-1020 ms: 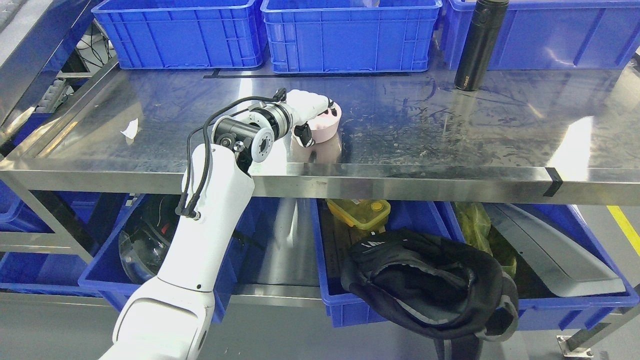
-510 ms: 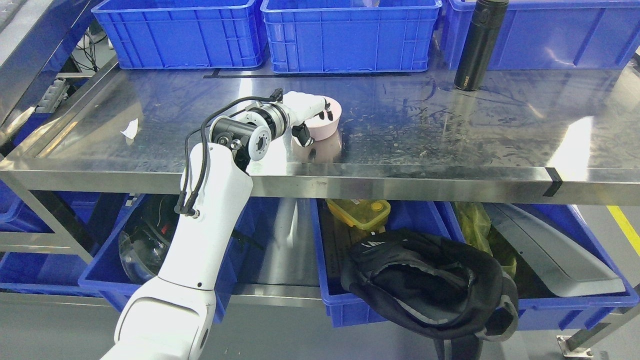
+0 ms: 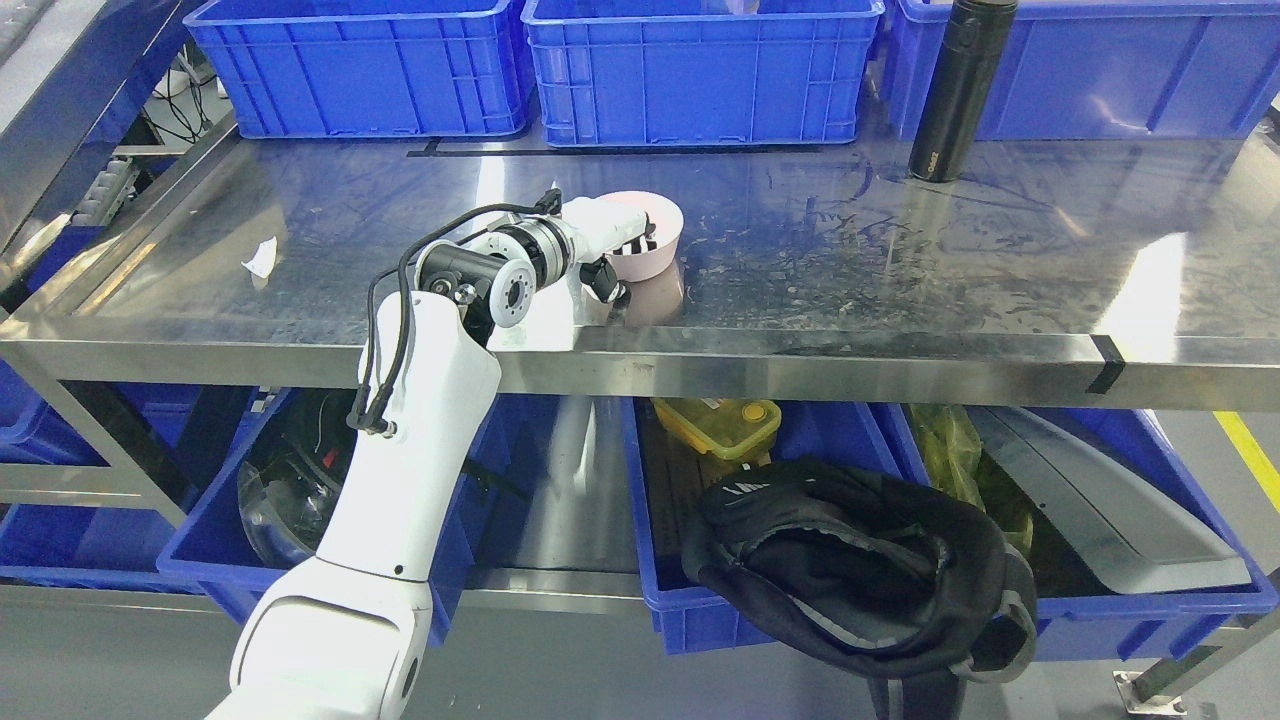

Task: Stack pink IKEA bowl on shelf middle layer
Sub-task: 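Close the left hand fingers on the pink bowl's rim, then lift the pink bowl up off the shelf with the left hand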

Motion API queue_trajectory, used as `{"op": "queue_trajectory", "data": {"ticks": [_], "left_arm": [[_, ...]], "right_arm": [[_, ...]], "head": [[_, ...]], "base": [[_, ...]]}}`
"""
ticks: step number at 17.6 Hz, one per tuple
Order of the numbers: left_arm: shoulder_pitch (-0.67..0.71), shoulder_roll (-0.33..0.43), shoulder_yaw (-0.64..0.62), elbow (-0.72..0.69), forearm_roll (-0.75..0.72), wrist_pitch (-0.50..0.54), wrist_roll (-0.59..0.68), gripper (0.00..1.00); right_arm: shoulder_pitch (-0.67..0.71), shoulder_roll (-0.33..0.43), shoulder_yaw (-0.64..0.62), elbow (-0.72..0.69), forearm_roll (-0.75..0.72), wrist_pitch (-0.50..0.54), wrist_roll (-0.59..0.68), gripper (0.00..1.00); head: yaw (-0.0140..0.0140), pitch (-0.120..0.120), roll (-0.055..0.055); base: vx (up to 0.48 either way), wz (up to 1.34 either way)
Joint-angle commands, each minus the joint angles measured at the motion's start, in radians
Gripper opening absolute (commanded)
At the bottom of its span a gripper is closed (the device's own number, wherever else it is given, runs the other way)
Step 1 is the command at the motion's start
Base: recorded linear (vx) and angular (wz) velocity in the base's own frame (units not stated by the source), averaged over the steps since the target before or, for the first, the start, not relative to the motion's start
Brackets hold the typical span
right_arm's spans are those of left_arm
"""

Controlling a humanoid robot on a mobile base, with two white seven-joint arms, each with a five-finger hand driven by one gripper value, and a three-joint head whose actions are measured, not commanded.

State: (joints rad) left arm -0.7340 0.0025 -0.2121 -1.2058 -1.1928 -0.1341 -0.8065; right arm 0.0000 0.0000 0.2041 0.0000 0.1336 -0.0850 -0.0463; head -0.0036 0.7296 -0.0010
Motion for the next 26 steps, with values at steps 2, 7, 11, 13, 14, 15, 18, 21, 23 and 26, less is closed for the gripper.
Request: {"op": "queue_trajectory", "data": {"ticks": [2, 7, 11, 13, 14, 15, 18, 21, 23, 26], "left_arm": [[-0.001, 0.015, 0.06, 0.032, 0.05, -0.012, 0.01, 0.2], [0.004, 0.015, 0.172, 0.012, 0.117, -0.064, 0.016, 0.06], [0.005, 0.015, 0.22, -0.053, 0.165, -0.122, 0.016, 0.05], [0.005, 0.015, 0.276, -0.07, 0.199, -0.263, 0.016, 0.0], [0.007, 0.015, 0.305, -0.083, 0.2, -0.309, 0.016, 0.0], [0.008, 0.015, 0.324, -0.095, 0.211, -0.364, 0.016, 0.01], [0.054, 0.015, 0.391, -0.123, 0.303, -0.505, 0.029, 0.01], [0.125, 0.015, 0.404, -0.146, 0.334, -0.645, 0.116, 0.02], [0.166, 0.015, 0.424, -0.191, 0.367, -0.651, 0.132, 0.01], [0.243, 0.015, 0.387, -0.26, 0.484, -0.651, 0.119, 0.0]], "right_arm": [[0.015, -0.017, 0.0, -0.017, 0.0, 0.001, 0.0, 1.0], [0.015, -0.017, 0.0, -0.017, 0.0, 0.001, 0.0, 1.0], [0.015, -0.017, 0.0, -0.017, 0.0, 0.001, 0.0, 1.0], [0.015, -0.017, 0.0, -0.017, 0.0, 0.001, 0.0, 1.0], [0.015, -0.017, 0.0, -0.017, 0.0, 0.001, 0.0, 1.0], [0.015, -0.017, 0.0, -0.017, 0.0, 0.001, 0.0, 1.0], [0.015, -0.017, 0.0, -0.017, 0.0, 0.001, 0.0, 1.0], [0.015, -0.017, 0.0, -0.017, 0.0, 0.001, 0.0, 1.0], [0.015, -0.017, 0.0, -0.017, 0.0, 0.001, 0.0, 1.0], [0.015, -0.017, 0.0, -0.017, 0.0, 0.001, 0.0, 1.0]], "head": [[0.0, 0.0, 0.0], [0.0, 0.0, 0.0], [0.0, 0.0, 0.0], [0.0, 0.0, 0.0], [0.0, 0.0, 0.0], [0.0, 0.0, 0.0], [0.0, 0.0, 0.0], [0.0, 0.0, 0.0], [0.0, 0.0, 0.0], [0.0, 0.0, 0.0]], "base": [[0.0, 0.0], [0.0, 0.0], [0.0, 0.0], [0.0, 0.0], [0.0, 0.0], [0.0, 0.0], [0.0, 0.0], [0.0, 0.0], [0.0, 0.0], [0.0, 0.0]]}}
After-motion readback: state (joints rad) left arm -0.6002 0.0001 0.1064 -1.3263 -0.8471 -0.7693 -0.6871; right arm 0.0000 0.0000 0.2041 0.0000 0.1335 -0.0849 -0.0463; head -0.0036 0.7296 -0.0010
